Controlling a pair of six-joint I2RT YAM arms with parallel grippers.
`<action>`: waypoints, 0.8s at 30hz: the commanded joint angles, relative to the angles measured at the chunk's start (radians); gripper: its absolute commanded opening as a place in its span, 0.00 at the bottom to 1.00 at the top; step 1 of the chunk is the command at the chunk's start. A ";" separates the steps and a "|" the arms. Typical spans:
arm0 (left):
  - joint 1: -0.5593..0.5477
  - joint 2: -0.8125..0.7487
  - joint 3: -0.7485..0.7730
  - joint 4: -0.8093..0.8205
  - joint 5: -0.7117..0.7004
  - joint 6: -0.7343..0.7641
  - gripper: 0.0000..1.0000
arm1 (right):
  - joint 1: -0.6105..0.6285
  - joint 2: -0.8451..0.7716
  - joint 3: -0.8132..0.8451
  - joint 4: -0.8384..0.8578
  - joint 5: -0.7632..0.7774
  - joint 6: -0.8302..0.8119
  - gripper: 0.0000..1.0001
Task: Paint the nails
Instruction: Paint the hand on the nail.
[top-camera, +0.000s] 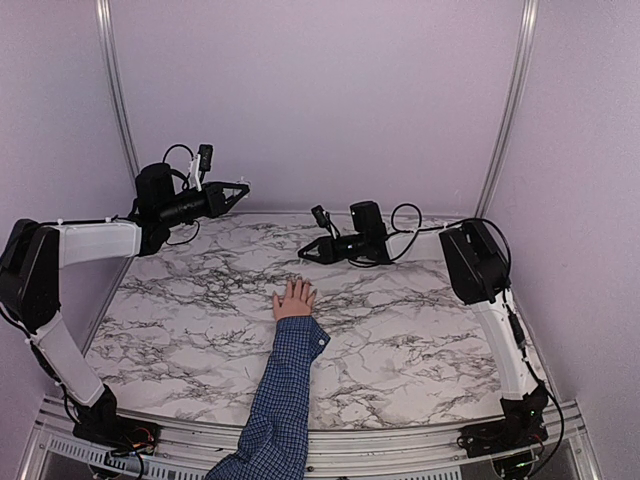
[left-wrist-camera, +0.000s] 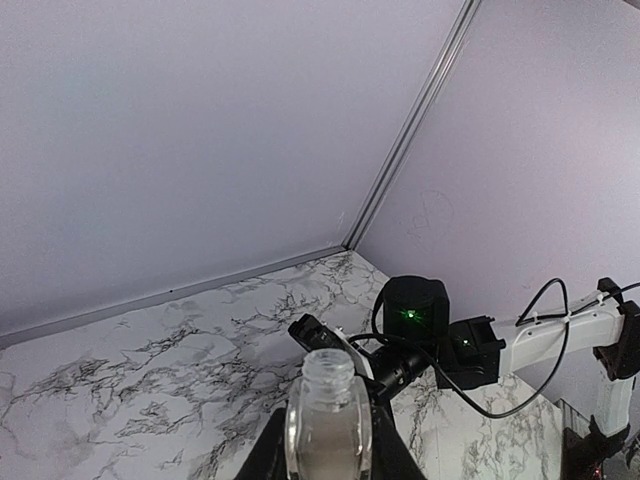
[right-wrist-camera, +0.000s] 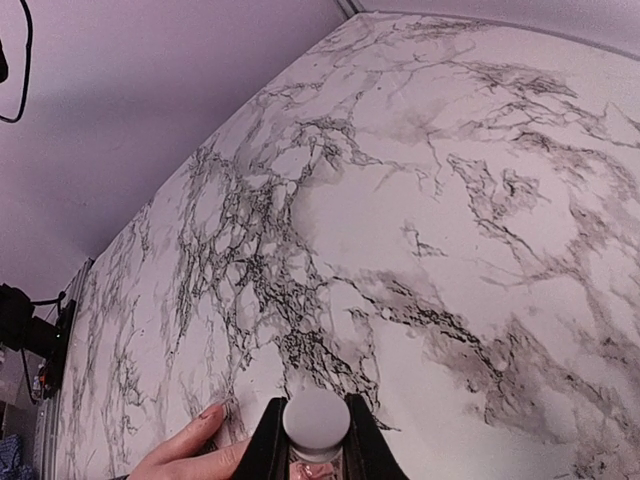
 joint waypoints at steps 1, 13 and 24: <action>0.005 -0.018 0.000 0.052 0.005 0.009 0.00 | 0.012 -0.044 -0.013 0.003 -0.012 -0.015 0.00; 0.005 -0.016 0.002 0.052 0.008 0.012 0.00 | 0.026 -0.005 0.005 -0.039 0.029 -0.034 0.00; 0.005 -0.011 0.002 0.052 0.008 0.011 0.00 | 0.027 0.001 0.001 -0.060 0.047 -0.048 0.00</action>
